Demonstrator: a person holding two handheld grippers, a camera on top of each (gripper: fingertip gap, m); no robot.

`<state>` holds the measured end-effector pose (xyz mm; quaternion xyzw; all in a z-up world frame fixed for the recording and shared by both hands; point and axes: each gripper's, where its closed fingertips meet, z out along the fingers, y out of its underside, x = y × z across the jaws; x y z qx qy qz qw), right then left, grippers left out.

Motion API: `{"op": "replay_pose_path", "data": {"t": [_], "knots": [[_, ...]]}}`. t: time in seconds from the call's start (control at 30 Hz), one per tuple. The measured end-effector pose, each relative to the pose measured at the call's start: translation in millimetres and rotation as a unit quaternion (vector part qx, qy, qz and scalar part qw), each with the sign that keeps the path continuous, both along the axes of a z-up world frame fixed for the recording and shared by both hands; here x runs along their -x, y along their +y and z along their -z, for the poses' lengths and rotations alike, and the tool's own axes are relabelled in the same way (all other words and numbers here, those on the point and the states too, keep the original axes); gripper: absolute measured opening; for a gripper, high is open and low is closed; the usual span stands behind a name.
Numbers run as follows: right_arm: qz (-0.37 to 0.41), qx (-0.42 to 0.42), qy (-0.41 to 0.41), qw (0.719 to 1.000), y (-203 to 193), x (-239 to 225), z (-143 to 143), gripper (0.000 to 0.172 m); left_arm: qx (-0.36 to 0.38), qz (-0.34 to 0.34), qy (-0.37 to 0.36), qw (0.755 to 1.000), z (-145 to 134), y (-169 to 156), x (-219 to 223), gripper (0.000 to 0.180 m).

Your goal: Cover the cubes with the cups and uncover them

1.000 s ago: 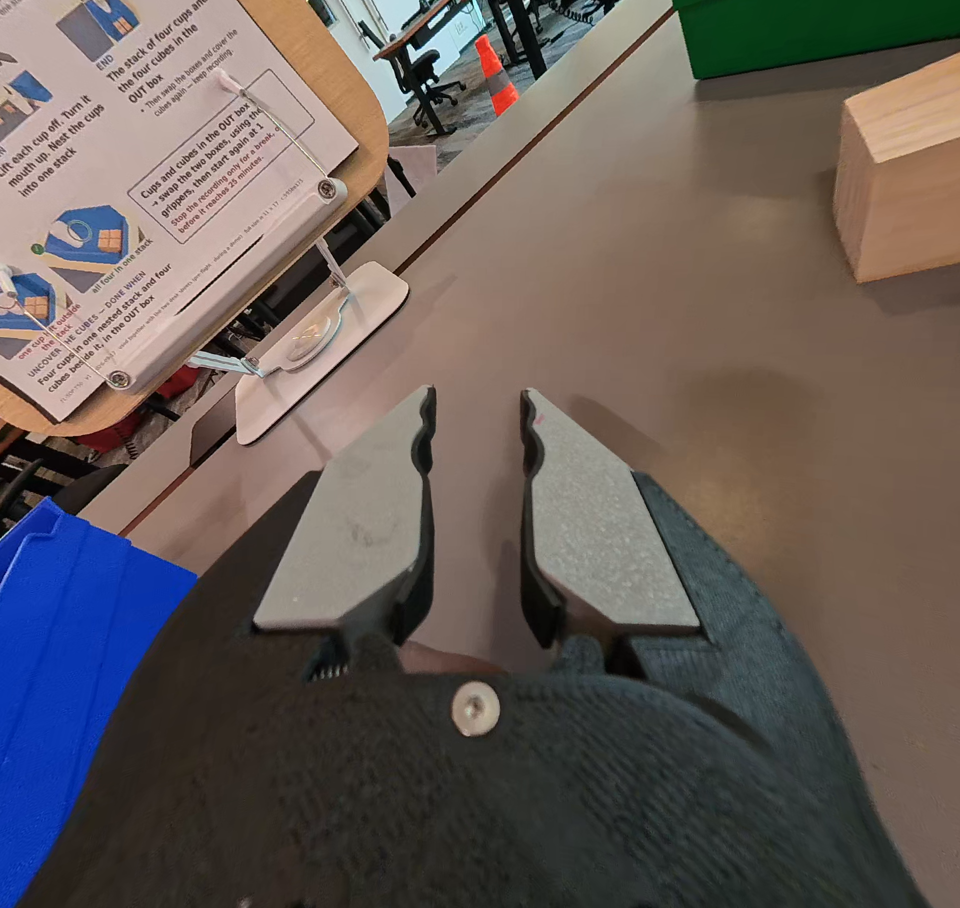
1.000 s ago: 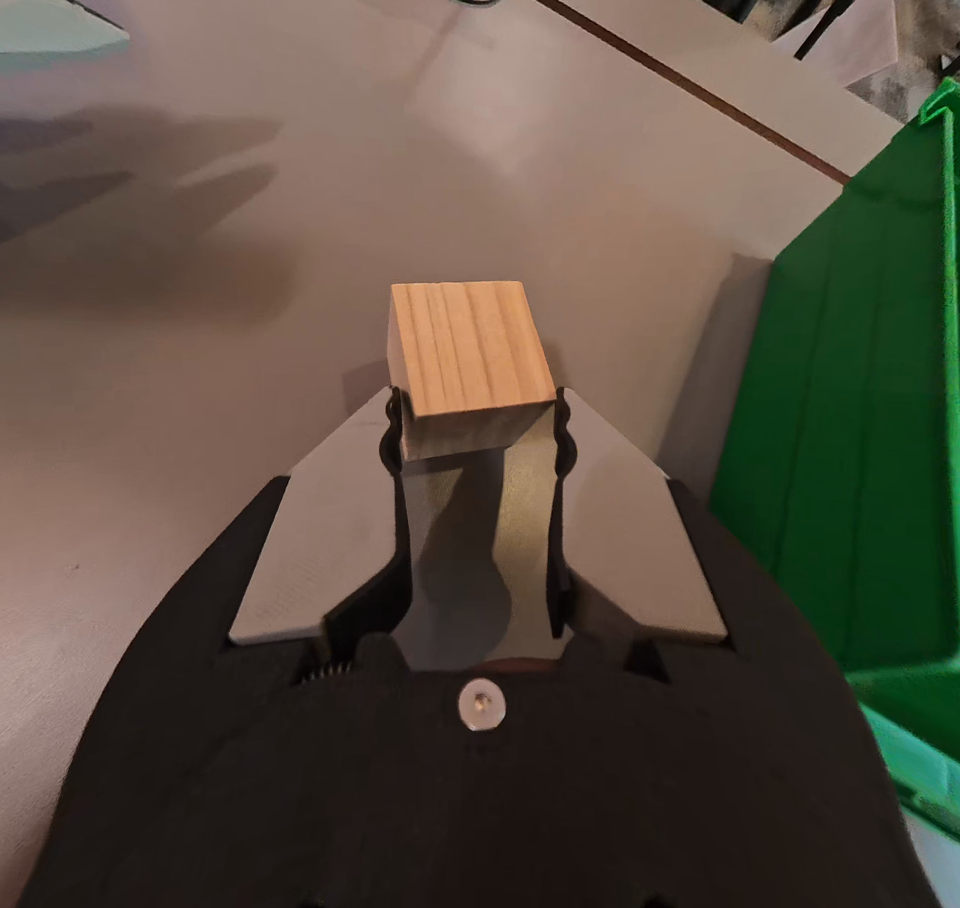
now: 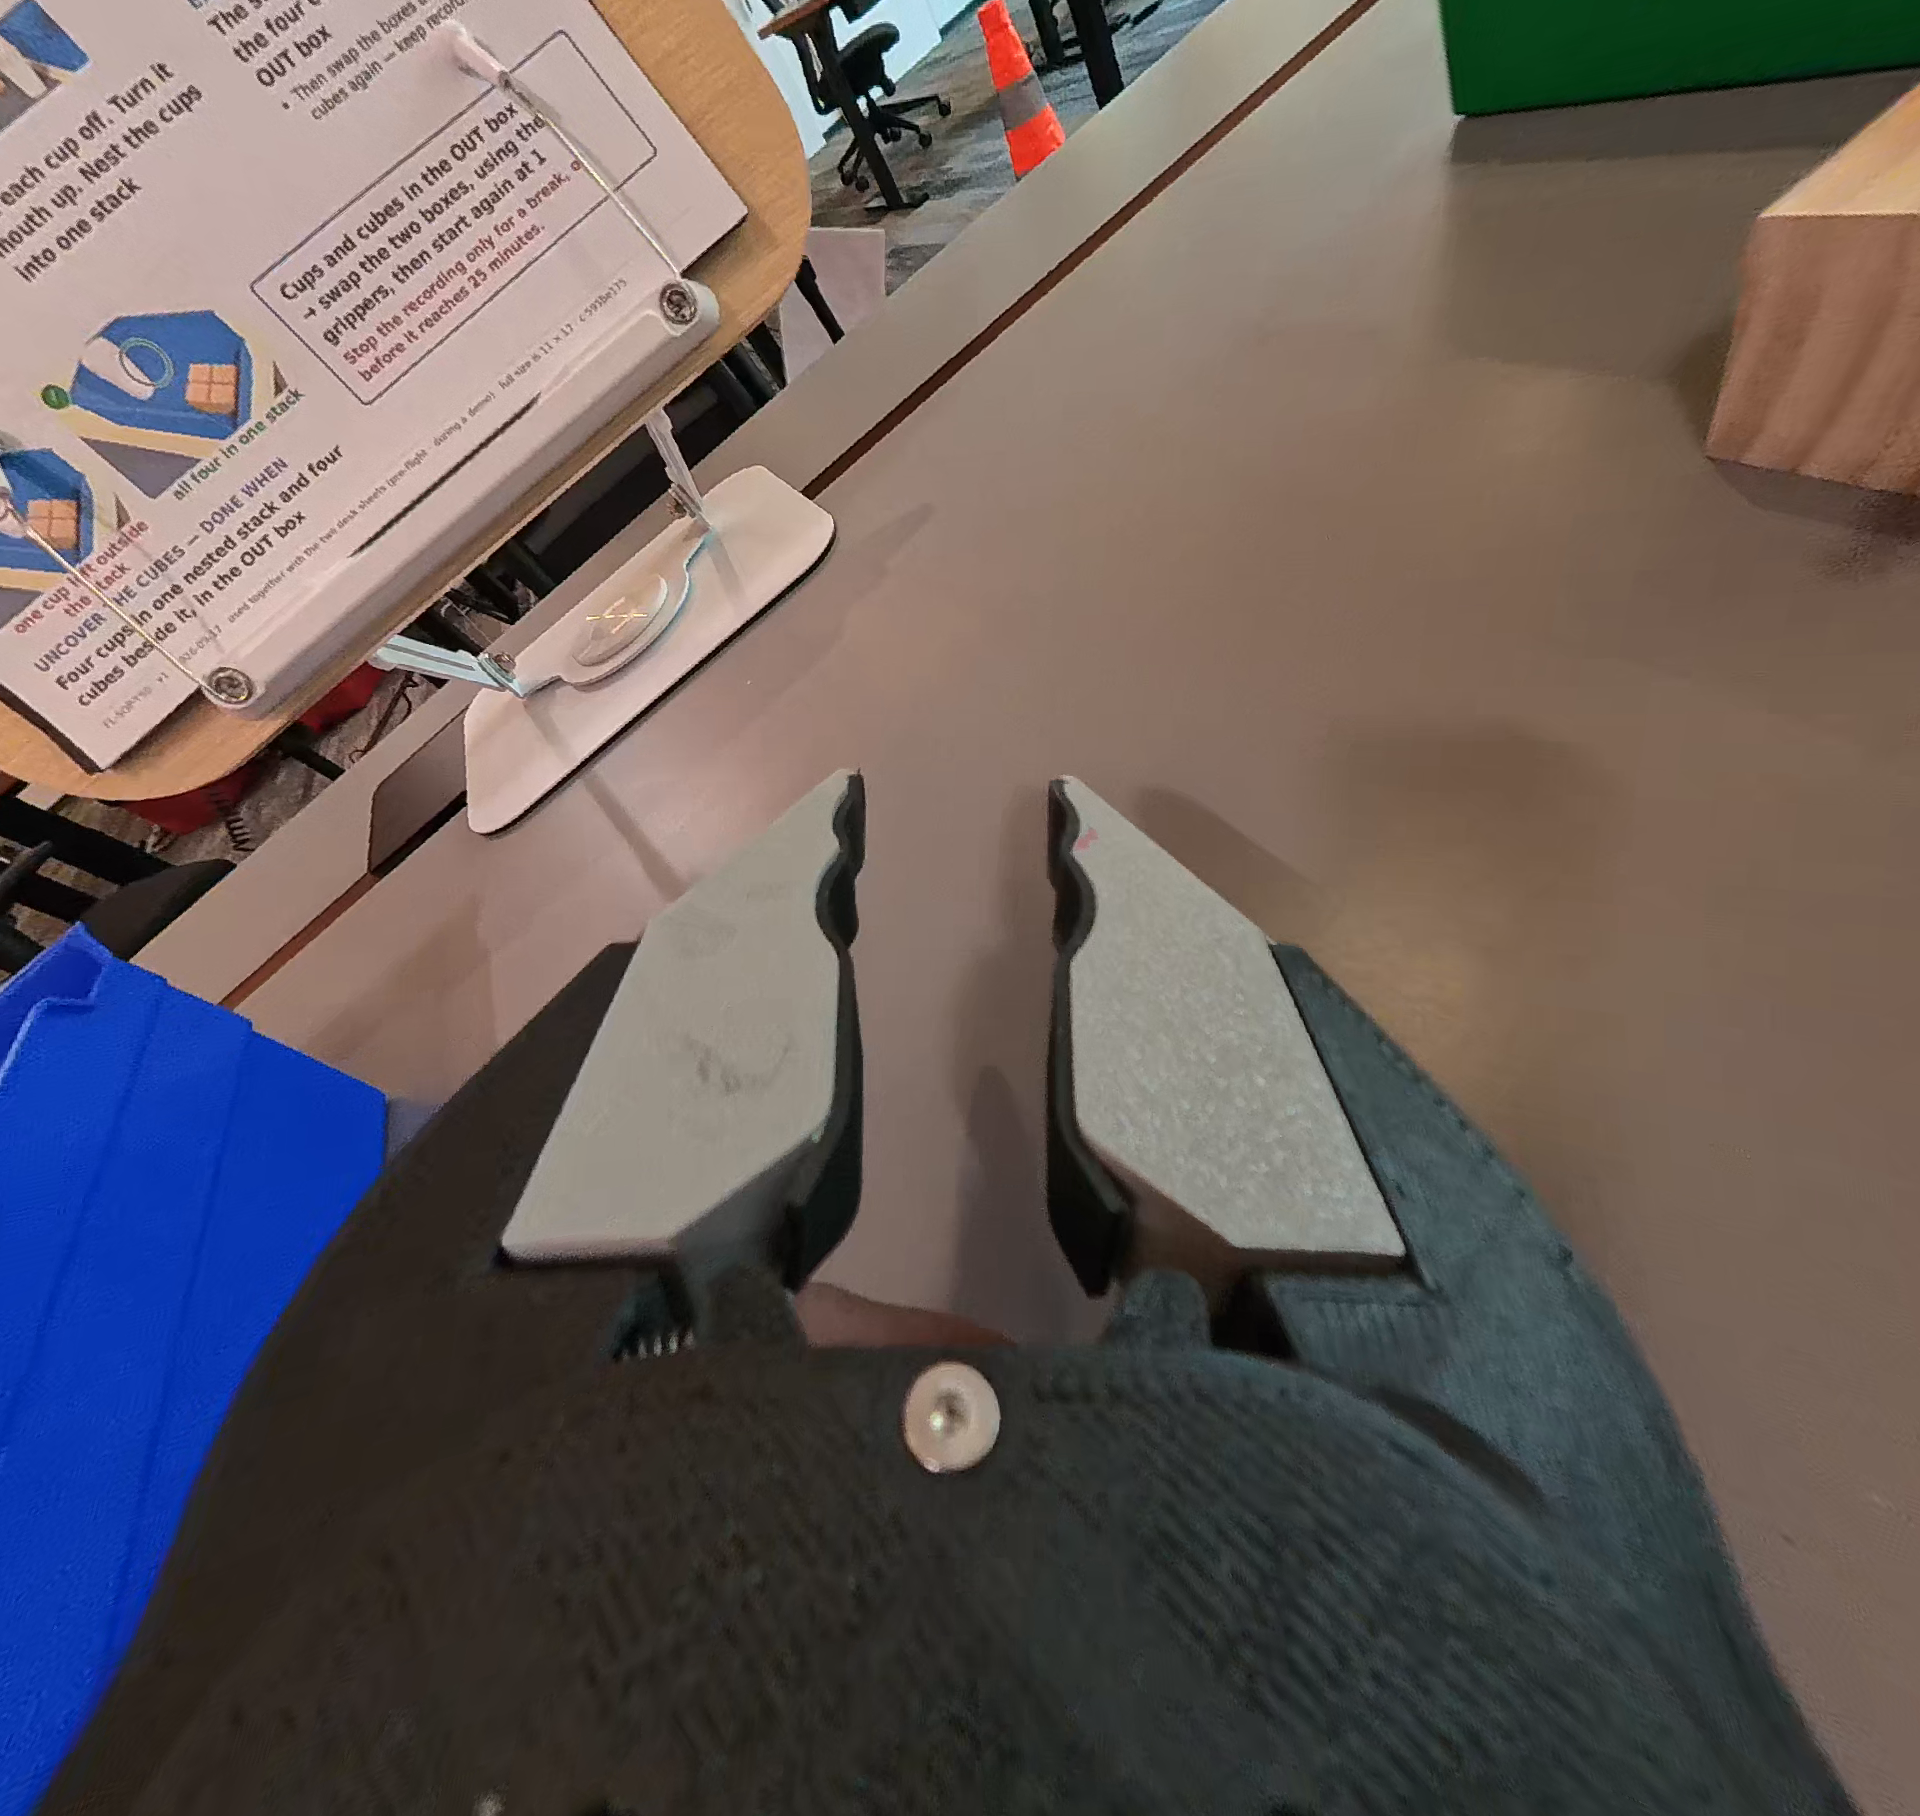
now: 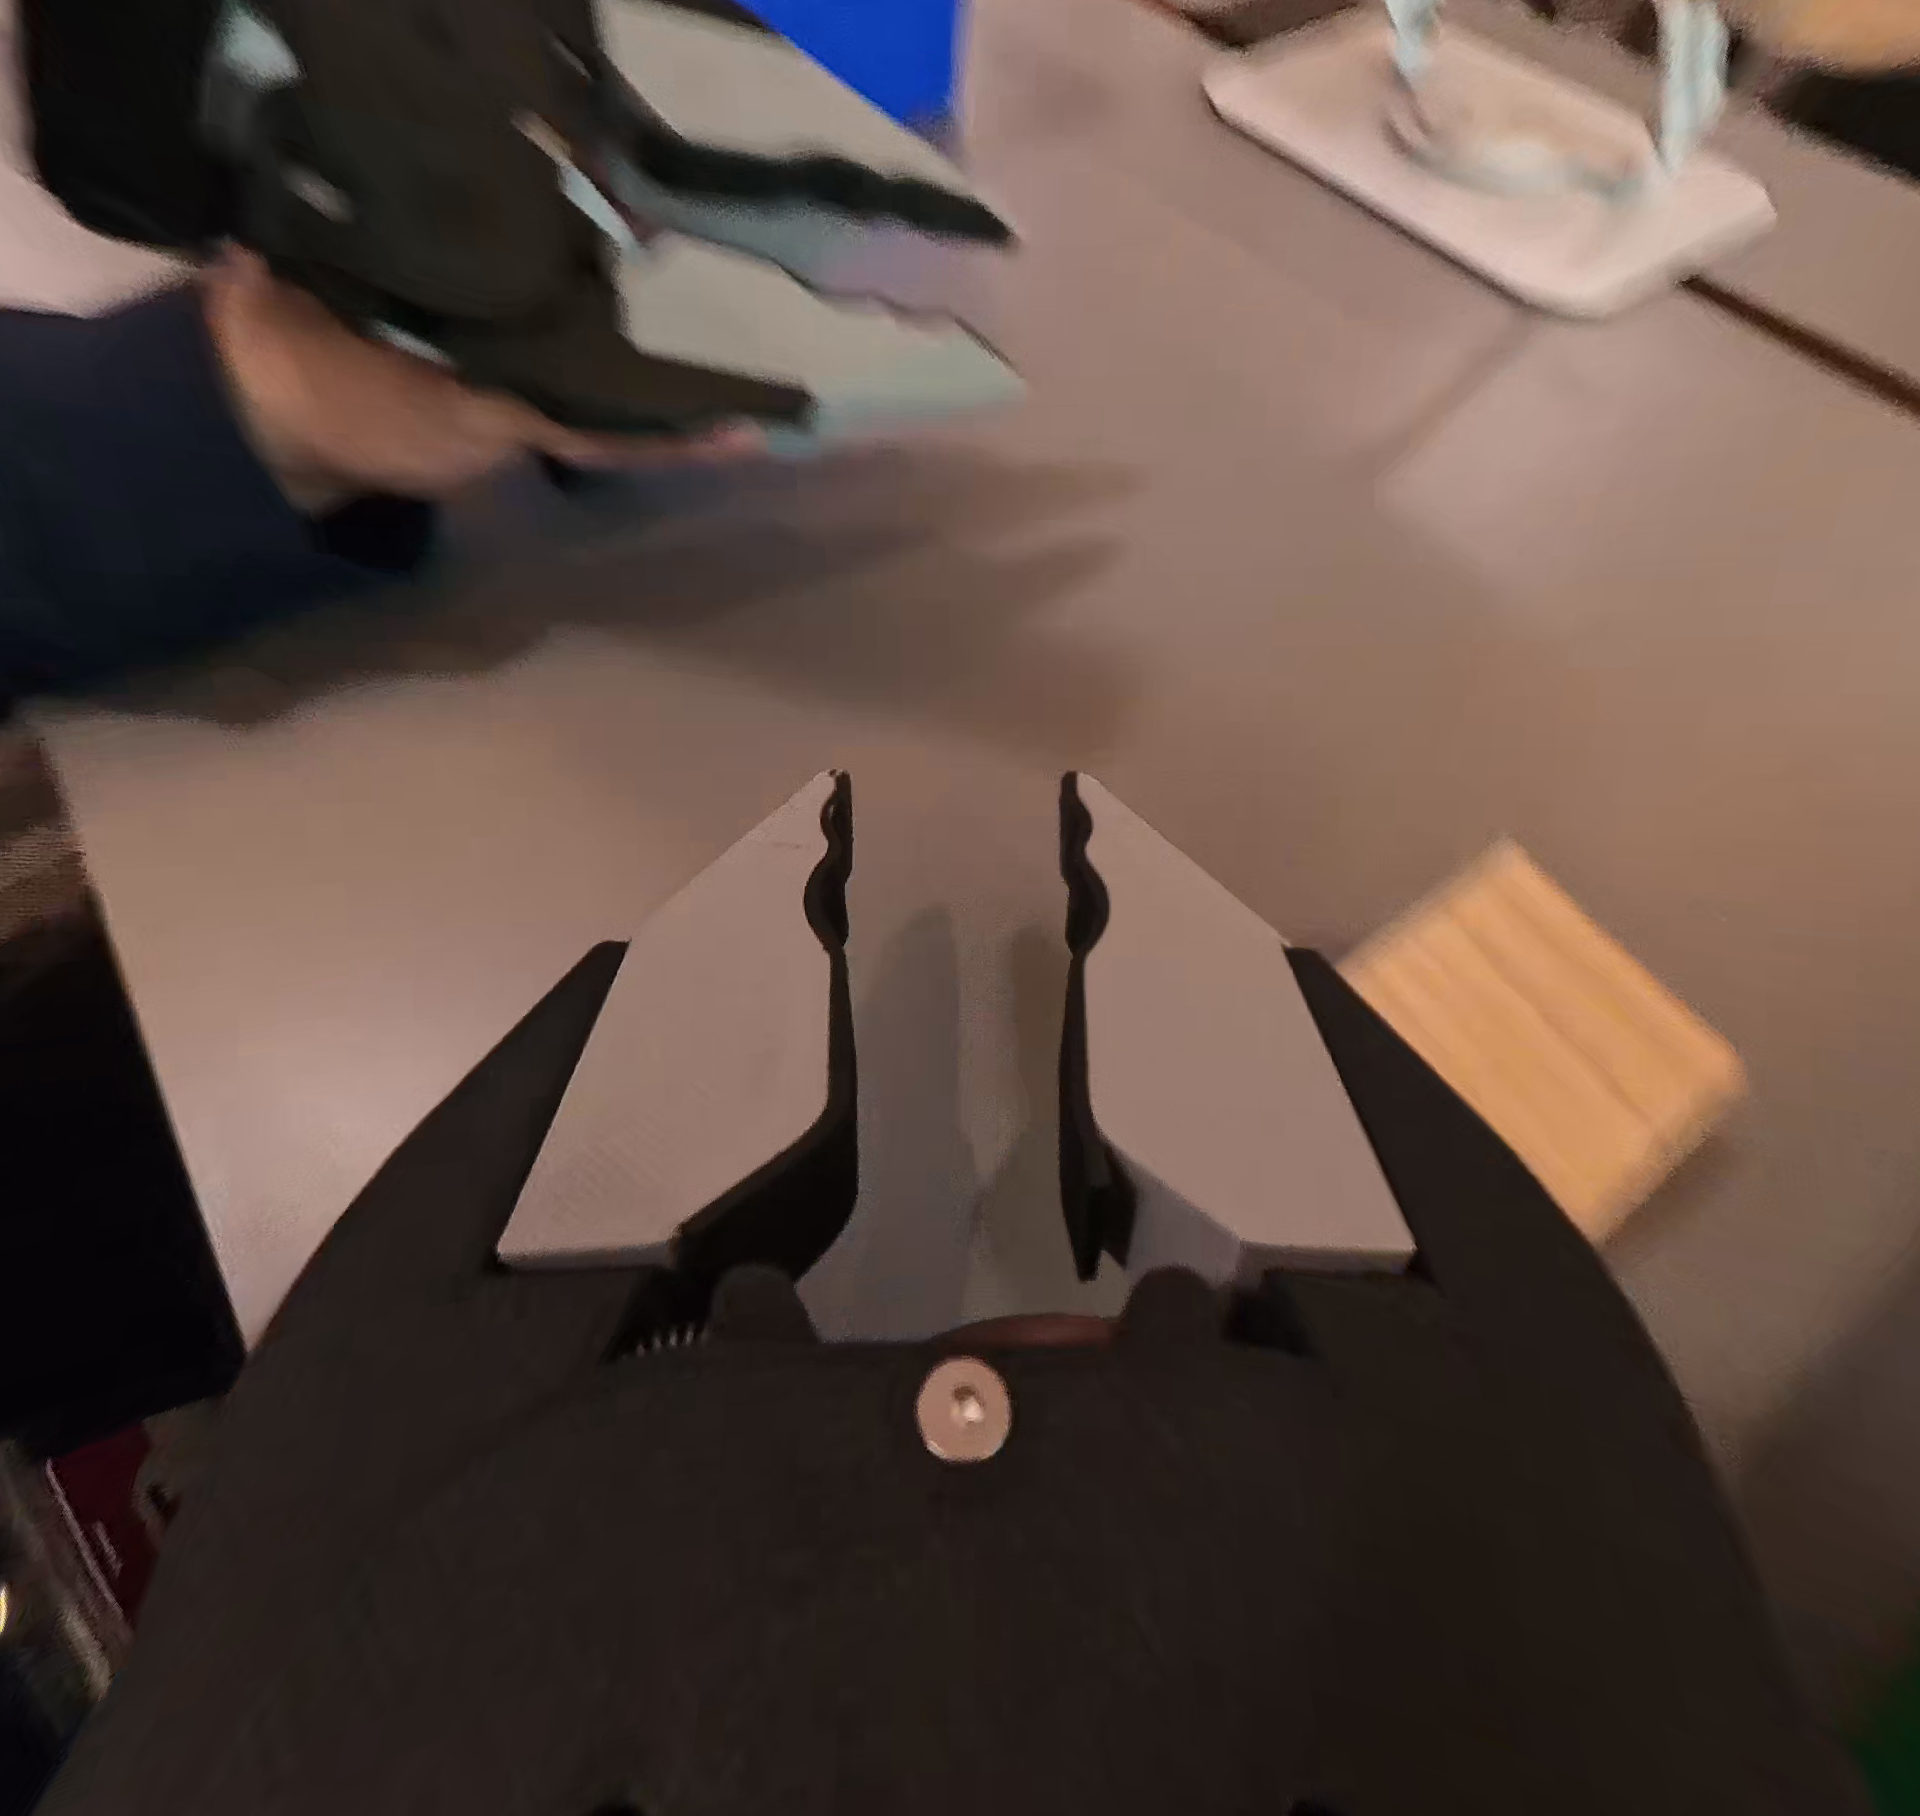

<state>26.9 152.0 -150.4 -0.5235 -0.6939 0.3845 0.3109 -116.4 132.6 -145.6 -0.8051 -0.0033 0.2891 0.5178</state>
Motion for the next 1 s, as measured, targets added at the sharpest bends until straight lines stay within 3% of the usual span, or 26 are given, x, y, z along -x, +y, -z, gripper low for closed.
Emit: {"op": "replay_pose_path", "data": {"t": [0.13, 0.27, 0.43, 0.53, 0.63, 0.7, 0.8, 0.87, 0.93, 1.0], "knots": [[-0.053, -0.022, 0.082, 0.995, -33, 54, -20, 0.037, -0.003, -0.030, -0.011, 0.999, 0, -6, 13, 0.046], [-0.061, 0.000, 0.101, 0.993, -49, 93, -21, 0.041, -0.007, -0.054, -0.026, 0.998, 1, -17, 23, 0.050], [-0.051, -0.027, 0.115, 0.992, -49, 91, -9, 0.044, -0.028, -0.072, -0.094, 0.993, 3, -38, 18, 0.057], [-0.043, -0.044, 0.141, 0.988, -46, 82, -16, 0.043, -0.069, -0.094, -0.156, 0.981, 0, -58, 15, 0.065], [-0.037, -0.050, 0.149, 0.987, -44, 81, -20, 0.042, -0.107, -0.108, -0.167, 0.974, -13, -84, 12, 0.062], [-0.040, -0.050, 0.144, 0.988, -45, 81, -18, 0.042, -0.129, -0.109, -0.151, 0.974, -39, -104, 9, 0.058], [-0.048, -0.057, 0.138, 0.988, -50, 83, -14, 0.042, -0.212, -0.165, -0.052, 0.962, -125, -159, 32, 0.042], [-0.053, -0.071, 0.134, 0.987, -53, 83, -11, 0.042, -0.249, -0.197, -0.027, 0.948, -173, -194, 56, 0.043], [-0.055, -0.086, 0.133, 0.986, -55, 83, -9, 0.041, -0.238, -0.218, -0.056, 0.945, -184, -212, 87, 0.057], [-0.056, -0.096, 0.138, 0.984, -56, 83, -9, 0.041, -0.172, -0.254, -0.111, 0.945, -159, -219, 125, 0.074]]}}
